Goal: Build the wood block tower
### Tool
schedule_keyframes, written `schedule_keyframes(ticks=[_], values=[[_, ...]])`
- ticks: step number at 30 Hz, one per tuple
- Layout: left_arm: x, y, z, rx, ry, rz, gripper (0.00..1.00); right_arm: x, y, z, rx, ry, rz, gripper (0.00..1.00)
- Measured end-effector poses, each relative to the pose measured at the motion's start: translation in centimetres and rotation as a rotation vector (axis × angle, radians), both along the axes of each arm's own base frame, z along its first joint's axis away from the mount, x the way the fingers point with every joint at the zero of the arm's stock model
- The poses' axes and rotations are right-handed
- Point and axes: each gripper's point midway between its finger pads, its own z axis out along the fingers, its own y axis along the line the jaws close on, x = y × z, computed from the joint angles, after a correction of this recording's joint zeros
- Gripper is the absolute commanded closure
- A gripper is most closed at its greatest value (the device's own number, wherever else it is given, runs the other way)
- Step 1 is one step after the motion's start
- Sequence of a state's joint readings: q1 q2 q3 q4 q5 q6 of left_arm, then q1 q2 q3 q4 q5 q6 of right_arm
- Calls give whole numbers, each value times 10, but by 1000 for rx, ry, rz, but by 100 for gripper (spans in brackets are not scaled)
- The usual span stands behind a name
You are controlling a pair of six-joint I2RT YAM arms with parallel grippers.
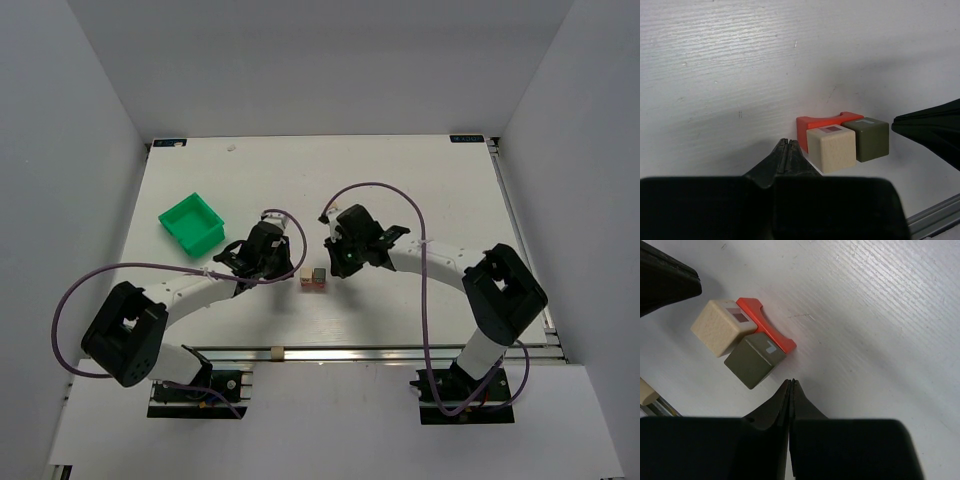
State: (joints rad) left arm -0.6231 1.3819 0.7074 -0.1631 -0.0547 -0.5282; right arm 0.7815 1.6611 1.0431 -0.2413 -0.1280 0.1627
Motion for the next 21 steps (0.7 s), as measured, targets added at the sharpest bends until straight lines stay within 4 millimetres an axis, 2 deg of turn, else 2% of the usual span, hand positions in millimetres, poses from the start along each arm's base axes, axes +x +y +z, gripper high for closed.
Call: schedule_keyframes(ticks=[10,21], values=[[-1,-7,-12,-4,25,-34,100,-2,8,-5,4,17,15,98],[0,-7,-12,0,21,-44,100,-7,13,-3,18,24,35,97]])
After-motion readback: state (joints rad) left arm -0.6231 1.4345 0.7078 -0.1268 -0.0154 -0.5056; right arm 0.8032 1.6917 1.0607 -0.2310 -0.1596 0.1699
